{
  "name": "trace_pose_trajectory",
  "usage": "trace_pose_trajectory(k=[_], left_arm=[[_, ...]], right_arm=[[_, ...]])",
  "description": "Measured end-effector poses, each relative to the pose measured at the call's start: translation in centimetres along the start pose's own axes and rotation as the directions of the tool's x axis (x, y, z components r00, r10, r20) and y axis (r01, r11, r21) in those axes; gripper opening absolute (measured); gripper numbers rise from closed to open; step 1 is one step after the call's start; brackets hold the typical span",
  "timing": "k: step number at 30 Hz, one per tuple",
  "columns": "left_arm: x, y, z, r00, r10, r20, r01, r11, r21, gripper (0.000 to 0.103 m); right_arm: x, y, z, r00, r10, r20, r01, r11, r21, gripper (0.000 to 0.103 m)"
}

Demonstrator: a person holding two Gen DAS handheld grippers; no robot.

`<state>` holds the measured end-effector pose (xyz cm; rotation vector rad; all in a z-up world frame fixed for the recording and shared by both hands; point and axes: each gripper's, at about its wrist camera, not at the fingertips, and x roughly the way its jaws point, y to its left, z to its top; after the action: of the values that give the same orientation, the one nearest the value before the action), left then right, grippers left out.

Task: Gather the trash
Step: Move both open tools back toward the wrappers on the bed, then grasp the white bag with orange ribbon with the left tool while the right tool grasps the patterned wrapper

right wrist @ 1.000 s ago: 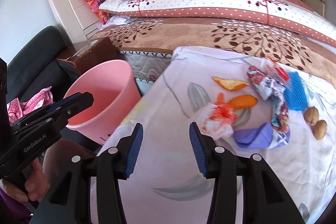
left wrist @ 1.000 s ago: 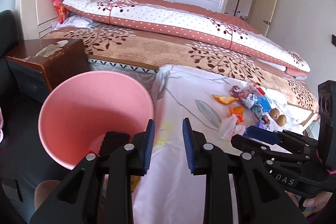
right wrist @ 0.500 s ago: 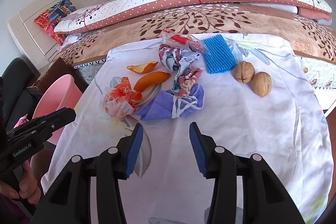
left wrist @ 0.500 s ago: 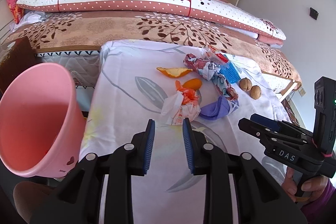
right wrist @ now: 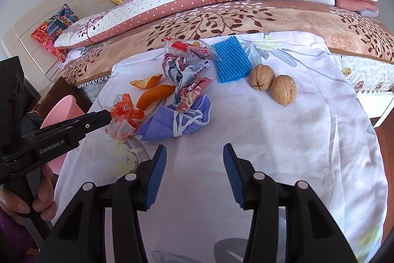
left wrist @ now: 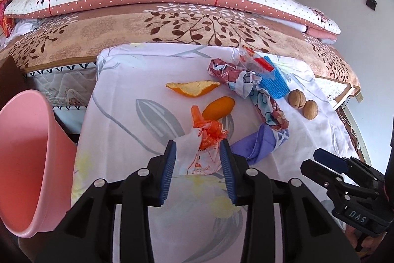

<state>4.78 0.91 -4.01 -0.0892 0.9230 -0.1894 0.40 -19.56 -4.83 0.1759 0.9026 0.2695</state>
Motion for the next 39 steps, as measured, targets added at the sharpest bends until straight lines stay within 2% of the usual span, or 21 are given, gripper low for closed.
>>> trace_pose_trajectory(k=[4,15,21,22,23,27,32,34,35,37,39], left_arm=[[0.5,0.0,-0.5,1.0,0.01,0.0,-0.01,1.0,-0.002,0.044],[0.7,-0.4,-1.3,1.0,-0.013,0.019,0.012,0.999,0.029,0.045],[-0.2,-0.5,-2.1,0.999,-0.034,0.039,0.033,0.999,0.03,0.038],[-0.4,-0.5,-2.1,0.998,-0.039,0.044,0.038,0.999,0.029,0.027],[-0.6,-0.5,-2.1,0.998,-0.041,0.044,0.04,0.999,0.029,0.023],[-1.0,-0.4,-2.2,0.997,-0.044,0.056,0.042,0.999,0.027,0.023],[-1.4,-0.4,-2.2,0.996,-0.052,0.066,0.051,0.998,0.028,0.023],[-1.4,-0.4,-2.2,0.996,-0.059,0.067,0.057,0.998,0.03,0.023],[-1.4,-0.5,-2.2,0.996,-0.061,0.065,0.059,0.998,0.031,0.023],[-1.4,-0.5,-2.3,0.996,-0.065,0.063,0.063,0.997,0.034,0.023],[-1.4,-0.5,-2.3,0.996,-0.069,0.064,0.066,0.997,0.035,0.023]], right_arm=[[0.0,-0.2,0.0,1.0,-0.002,-0.003,0.002,1.0,0.002,0.048],[0.7,0.0,0.7,1.0,-0.006,-0.007,0.006,1.0,-0.006,0.048],[1.0,0.9,2.4,1.0,-0.001,0.019,0.002,1.0,-0.027,0.05],[1.2,1.0,2.8,1.0,0.001,0.022,0.0,1.0,-0.026,0.05],[1.4,1.2,3.1,1.0,0.004,0.025,-0.003,1.0,-0.023,0.05],[2.4,1.5,4.2,0.999,-0.004,0.033,0.004,1.0,-0.012,0.05],[4.2,0.9,4.4,1.0,-0.02,0.003,0.02,1.0,0.023,0.049],[4.9,0.7,4.4,0.999,-0.031,-0.014,0.031,0.999,0.025,0.042],[5.3,0.6,4.5,0.999,-0.038,-0.023,0.038,0.999,0.024,0.035],[5.3,0.4,4.5,0.999,-0.04,-0.018,0.041,0.999,0.033,0.031],[5.1,0.3,4.5,0.999,-0.044,-0.015,0.044,0.998,0.041,0.023]])
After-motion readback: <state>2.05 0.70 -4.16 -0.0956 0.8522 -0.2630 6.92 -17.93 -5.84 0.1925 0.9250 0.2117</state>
